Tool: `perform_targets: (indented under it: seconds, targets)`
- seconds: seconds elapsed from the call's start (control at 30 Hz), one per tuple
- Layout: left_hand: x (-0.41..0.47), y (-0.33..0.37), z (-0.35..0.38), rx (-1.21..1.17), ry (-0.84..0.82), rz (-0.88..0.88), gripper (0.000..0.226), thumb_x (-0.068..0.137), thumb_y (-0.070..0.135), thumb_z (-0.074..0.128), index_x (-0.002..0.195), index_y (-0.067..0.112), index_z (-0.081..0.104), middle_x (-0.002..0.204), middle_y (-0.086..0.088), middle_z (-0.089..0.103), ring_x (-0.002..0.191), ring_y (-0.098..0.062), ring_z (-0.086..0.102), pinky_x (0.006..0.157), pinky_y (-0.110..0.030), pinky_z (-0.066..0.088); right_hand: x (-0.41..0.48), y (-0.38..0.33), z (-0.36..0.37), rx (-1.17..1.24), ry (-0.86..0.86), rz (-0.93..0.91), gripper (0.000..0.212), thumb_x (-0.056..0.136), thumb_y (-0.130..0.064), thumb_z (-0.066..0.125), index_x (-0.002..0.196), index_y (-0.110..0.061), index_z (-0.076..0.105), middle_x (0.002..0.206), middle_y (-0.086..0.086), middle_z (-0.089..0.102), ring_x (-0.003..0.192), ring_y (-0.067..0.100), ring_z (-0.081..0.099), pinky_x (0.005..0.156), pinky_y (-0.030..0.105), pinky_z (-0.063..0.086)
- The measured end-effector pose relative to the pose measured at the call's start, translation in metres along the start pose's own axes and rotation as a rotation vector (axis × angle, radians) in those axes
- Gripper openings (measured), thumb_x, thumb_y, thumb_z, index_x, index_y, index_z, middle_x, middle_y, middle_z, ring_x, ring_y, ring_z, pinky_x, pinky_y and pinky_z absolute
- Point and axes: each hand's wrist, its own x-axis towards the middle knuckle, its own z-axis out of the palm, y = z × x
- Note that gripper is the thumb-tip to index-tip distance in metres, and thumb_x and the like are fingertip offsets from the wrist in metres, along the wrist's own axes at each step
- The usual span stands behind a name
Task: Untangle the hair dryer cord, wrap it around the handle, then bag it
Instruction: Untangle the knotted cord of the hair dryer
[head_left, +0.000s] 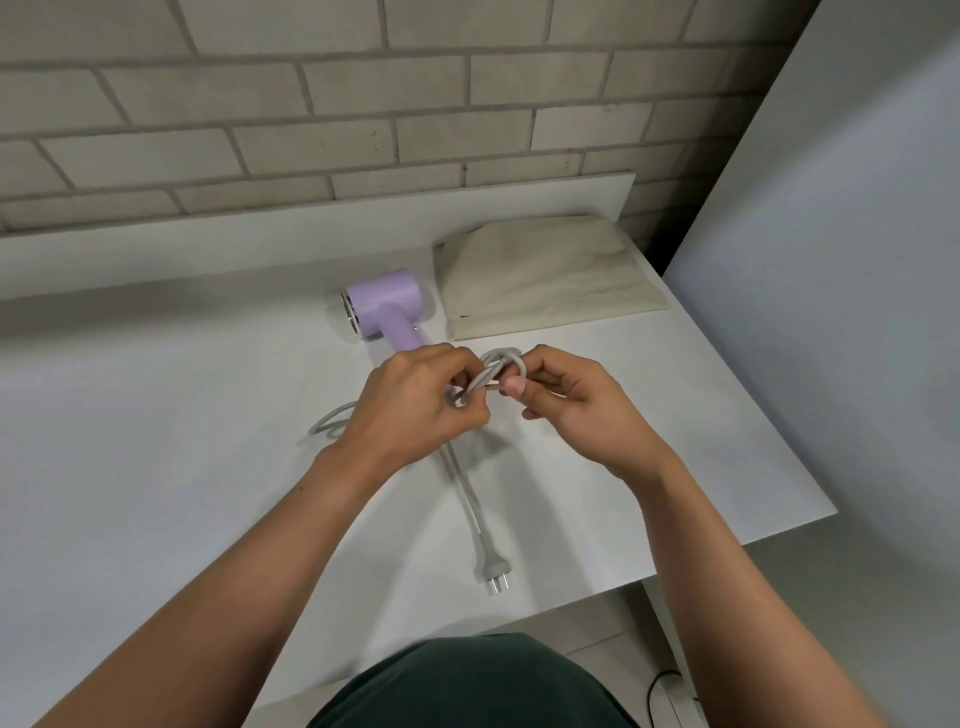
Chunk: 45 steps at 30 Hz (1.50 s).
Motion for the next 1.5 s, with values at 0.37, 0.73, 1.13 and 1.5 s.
perform_targets:
  seconds: [0.37, 0.73, 1.13, 1.5]
  targets:
    - [-0.004, -0.003, -0.001, 0.125, 0.174, 0.034, 0.022, 0.082, 0.027, 0.057, 0.088, 0.016, 0.075, 0.080, 0.005, 0.068, 0.063, -0.024, 0.062, 0.056, -0.039, 0.056, 0.002, 0.000, -0.006, 0.373, 0.105, -0.030, 0.018, 0.106, -0.020, 0.054, 0.111, -0.011, 0.069, 0.074, -0.002, 0.059, 0.074, 0.026, 0.070, 0.086, 0.047, 0.058]
    - [-0.002, -0.014, -0.001, 0.291, -0.091, 0.064, 0.029, 0.107, 0.037, 0.040, 0.111, 0.016, 0.060, 0.142, -0.006, 0.053, 0.135, -0.030, 0.045, 0.110, -0.044, 0.035, 0.010, -0.017, -0.029, -0.024, 0.324, -0.025, 0.014, 0.104, -0.021, 0.058, 0.106, -0.027, 0.070, 0.089, -0.010, 0.063, 0.065, 0.001, 0.049, 0.060, 0.018, 0.039]
    - [0.012, -0.004, -0.010, -0.069, -0.091, -0.142, 0.016, 0.107, 0.036, 0.047, 0.106, 0.022, 0.054, 0.080, 0.008, 0.061, 0.074, -0.014, 0.054, 0.071, -0.044, 0.051, 0.014, 0.006, -0.014, -0.609, 0.457, -0.261, 0.033, 0.094, 0.012, 0.052, 0.106, -0.013, 0.070, 0.112, -0.001, 0.057, 0.095, 0.001, 0.053, 0.079, 0.009, 0.035]
    - [0.013, 0.000, -0.007, -0.033, -0.098, -0.168, 0.011, 0.104, 0.024, 0.055, 0.107, 0.015, 0.062, 0.085, -0.003, 0.070, 0.082, -0.026, 0.061, 0.074, -0.048, 0.051, 0.006, -0.015, 0.027, -0.996, 0.320, -0.333, 0.010, 0.088, -0.009, 0.071, 0.097, -0.011, 0.076, 0.094, 0.003, 0.059, 0.072, 0.030, 0.060, 0.050, 0.036, 0.050]
